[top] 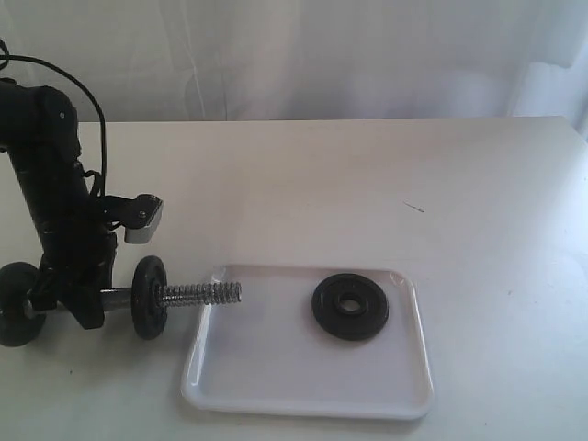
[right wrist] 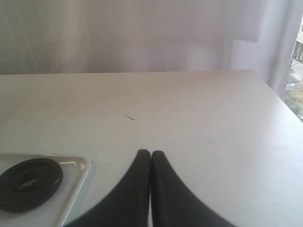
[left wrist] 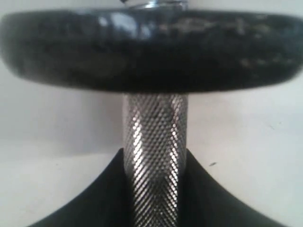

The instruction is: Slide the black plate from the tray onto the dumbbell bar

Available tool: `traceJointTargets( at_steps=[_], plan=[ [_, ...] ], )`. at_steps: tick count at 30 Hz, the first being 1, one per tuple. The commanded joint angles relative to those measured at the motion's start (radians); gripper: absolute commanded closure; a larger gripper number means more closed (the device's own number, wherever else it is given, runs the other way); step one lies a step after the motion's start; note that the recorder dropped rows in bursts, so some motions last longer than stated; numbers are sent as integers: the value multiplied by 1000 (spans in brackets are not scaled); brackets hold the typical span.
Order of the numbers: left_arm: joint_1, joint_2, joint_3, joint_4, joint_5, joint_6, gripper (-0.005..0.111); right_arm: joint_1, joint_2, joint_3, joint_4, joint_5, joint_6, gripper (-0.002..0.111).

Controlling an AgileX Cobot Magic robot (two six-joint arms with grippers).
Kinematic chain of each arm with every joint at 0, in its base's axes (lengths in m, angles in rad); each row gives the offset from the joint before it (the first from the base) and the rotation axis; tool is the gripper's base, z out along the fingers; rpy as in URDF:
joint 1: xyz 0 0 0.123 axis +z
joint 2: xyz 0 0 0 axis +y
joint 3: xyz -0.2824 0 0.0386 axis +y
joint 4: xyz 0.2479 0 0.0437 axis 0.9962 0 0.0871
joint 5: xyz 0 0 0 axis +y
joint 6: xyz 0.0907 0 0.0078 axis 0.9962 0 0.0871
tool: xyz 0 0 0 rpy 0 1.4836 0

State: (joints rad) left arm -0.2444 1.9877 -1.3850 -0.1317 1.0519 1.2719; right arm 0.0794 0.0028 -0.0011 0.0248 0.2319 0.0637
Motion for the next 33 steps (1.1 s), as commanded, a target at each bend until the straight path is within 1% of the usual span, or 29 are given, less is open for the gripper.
traceJointTargets(
  at_steps=[1, 7, 10, 15, 17, 18, 25, 31, 33],
  plan=[
    [0, -33, -1, -40, 118, -2, 107, 1, -3, 1, 1, -10, 0, 108],
    [0, -33, -1, -40, 114, 5, 107, 1, -3, 1, 1, -10, 0, 108],
    [0, -33, -1, -40, 60, 5, 107, 1, -3, 1, 1, -10, 0, 108],
    [0, -33, -1, -40, -73, 5, 107, 1, -3, 1, 1, -10, 0, 108],
    [0, -33, -1, -60, -139, 5, 107, 1, -3, 1, 1, -10, 0, 108],
    [0, -33, -1, -73, -145, -5, 107, 1, -3, 1, 1, -10, 0, 108],
    [0, -33, -1, -170, -114, -21, 107, 1, -3, 1, 1, -10, 0, 108],
    [0, -33, -1, -175, -34, -21, 107, 1, -3, 1, 1, -10, 0, 108],
    [0, -33, -1, -175, -27, -21, 107, 1, -3, 1, 1, -10, 0, 108]
  ],
)
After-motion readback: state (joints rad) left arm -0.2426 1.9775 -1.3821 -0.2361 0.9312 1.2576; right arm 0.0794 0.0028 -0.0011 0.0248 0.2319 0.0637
